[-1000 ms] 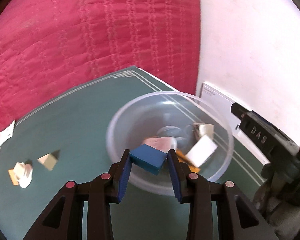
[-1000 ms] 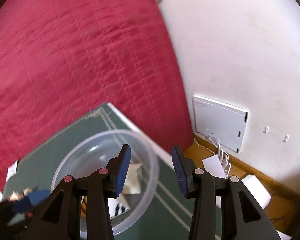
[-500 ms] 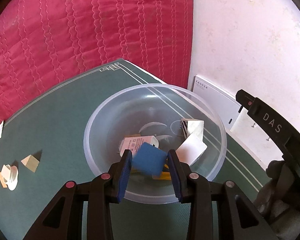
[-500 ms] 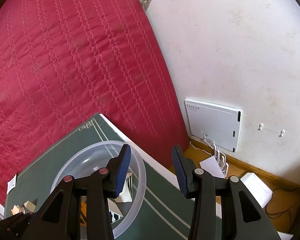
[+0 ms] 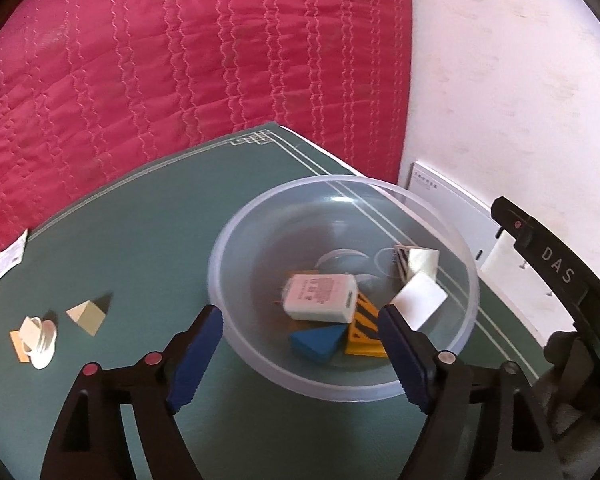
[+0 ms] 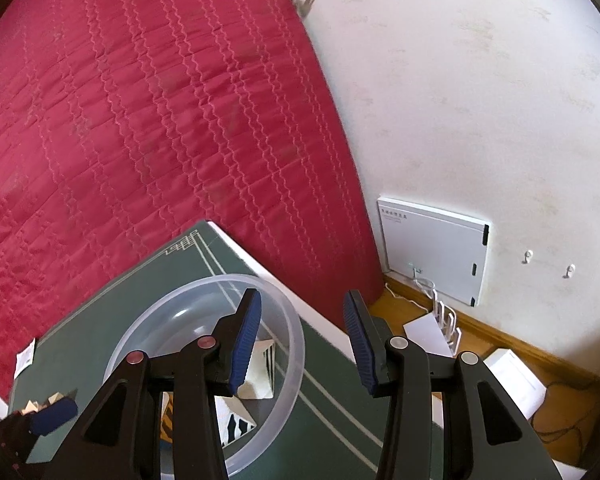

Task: Organize rigid objects
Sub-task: 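Withdraw both grippers from the bowl back over the table, then grasp the orange cube with the left gripper while the right gripper grasps the beige triangular block, then carry the orange cube and beige block over the clear bowl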

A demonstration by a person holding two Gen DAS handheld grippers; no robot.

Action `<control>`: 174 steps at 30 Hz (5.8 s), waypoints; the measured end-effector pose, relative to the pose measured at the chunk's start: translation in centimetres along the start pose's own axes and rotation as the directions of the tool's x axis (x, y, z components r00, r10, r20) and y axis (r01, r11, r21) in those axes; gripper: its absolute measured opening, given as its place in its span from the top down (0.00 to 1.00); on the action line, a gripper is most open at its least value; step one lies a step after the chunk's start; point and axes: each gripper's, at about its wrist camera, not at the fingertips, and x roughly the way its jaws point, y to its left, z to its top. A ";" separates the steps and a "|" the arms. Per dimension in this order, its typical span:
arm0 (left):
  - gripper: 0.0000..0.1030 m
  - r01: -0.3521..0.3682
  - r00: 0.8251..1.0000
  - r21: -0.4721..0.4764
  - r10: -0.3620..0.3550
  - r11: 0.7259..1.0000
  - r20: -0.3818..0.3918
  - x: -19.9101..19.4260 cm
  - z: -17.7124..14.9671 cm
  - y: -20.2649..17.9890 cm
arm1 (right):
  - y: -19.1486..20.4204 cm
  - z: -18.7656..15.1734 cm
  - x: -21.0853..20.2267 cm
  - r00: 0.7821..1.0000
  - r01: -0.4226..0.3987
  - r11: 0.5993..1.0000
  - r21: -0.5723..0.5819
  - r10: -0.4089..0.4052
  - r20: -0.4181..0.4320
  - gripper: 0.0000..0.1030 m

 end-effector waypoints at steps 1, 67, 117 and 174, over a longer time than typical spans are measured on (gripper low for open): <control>0.17 -0.010 1.000 0.000 0.010 1.000 0.004 -0.1 0.0 0.2 | 0.1 -0.1 0.0 1.000 -0.005 1.000 -0.005 0.005 -0.002 0.55; 0.10 -0.441 0.897 -0.338 0.419 0.831 -0.141 -3.7 -9.7 25.3 | 19.4 -12.2 -2.5 0.812 -0.555 0.730 -0.400 0.370 -0.451 0.40; 0.70 -0.302 0.953 -0.473 0.281 0.828 -0.117 -0.4 -7.5 33.0 | 24.5 -14.2 0.9 0.780 -0.583 0.708 -0.400 0.350 -0.518 0.40; 0.70 -0.234 0.969 -0.352 0.245 0.906 -0.014 -1.9 -6.5 26.5 | 17.3 -7.6 -1.4 0.892 -0.428 0.828 -0.363 0.320 -0.320 0.67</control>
